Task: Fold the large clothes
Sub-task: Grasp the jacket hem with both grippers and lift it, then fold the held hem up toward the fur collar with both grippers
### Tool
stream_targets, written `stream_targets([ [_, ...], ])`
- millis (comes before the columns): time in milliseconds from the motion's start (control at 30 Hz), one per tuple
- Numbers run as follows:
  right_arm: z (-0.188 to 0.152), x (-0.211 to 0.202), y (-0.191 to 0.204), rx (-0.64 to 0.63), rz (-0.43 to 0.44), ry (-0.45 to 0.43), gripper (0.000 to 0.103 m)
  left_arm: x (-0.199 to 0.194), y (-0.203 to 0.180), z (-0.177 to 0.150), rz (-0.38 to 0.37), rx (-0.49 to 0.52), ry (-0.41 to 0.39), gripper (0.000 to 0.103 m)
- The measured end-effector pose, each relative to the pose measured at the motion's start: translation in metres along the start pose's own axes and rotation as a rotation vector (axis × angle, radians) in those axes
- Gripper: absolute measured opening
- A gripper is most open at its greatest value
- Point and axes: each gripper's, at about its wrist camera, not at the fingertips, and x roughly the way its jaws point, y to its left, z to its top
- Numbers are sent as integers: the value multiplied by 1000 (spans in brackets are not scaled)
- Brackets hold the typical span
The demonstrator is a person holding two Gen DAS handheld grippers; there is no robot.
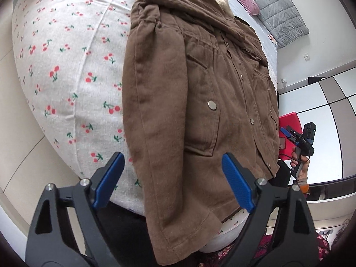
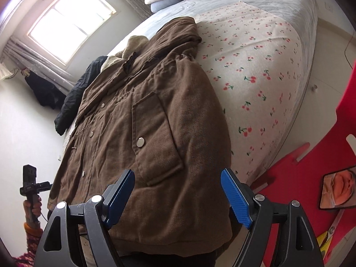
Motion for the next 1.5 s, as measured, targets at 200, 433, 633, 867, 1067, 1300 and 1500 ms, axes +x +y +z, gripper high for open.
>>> stream_targets([
  [200,-11,10,-20,41,10,29,81,11,2,-19,-51,15,55,80],
  [433,-21,33,-44,93,99,69,81,12,-5,-35,-148,23,87,74],
  [633,-34,45,-58,148,209,80,80,15,-7,-44,-211,7,111,69],
  [867,-43,31,-37,79,225,72,38,16,-19,-55,-182,22,97,42],
  [1067,-39,4,-18,48,215,25,12,1,-31,-57,-177,25,12,22],
  [1300,-18,-39,16,17,315,-114,10,-33,-53,-44,-270,55,-154,16],
  [1500,11,-56,53,-17,359,-204,9,-54,-75,-20,-309,97,-282,14],
])
